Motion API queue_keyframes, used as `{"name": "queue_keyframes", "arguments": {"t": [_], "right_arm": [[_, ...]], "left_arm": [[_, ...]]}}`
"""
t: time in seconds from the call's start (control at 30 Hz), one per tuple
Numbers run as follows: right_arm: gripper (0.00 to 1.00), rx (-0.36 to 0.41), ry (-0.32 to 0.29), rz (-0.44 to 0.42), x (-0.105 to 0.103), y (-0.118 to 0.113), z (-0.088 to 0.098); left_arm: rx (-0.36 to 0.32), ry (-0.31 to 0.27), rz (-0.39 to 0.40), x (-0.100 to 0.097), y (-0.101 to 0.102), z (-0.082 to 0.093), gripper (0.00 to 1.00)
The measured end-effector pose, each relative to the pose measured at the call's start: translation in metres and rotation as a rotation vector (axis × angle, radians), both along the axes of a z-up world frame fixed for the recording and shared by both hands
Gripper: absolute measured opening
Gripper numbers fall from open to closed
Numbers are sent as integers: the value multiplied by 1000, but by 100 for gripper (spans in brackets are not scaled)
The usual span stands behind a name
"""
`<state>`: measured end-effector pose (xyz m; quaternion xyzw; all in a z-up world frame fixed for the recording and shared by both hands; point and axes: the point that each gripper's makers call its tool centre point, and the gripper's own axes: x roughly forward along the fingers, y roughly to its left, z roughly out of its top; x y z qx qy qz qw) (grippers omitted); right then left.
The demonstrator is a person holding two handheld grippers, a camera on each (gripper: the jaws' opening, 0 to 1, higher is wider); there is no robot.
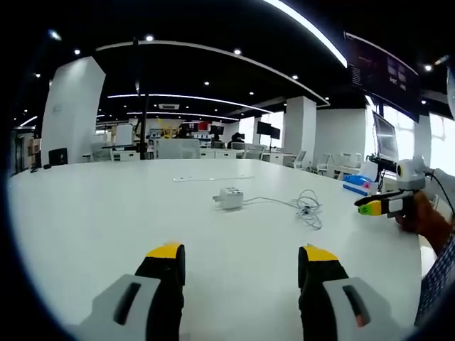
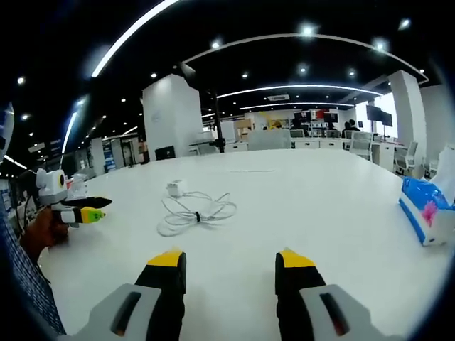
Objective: Plug the desk Type‑C cable into the charger adapter.
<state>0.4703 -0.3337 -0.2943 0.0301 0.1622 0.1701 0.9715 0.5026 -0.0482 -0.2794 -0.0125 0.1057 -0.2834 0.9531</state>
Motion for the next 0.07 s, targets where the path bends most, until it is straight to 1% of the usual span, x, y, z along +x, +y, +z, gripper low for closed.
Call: {"name": "queue_keyframes", "arguments": {"t": [0.07], "right_arm": [[50,22,-1,-1,-1,0,1]], "left_arm": [[-13,3,4,0,3,0,65]]}}
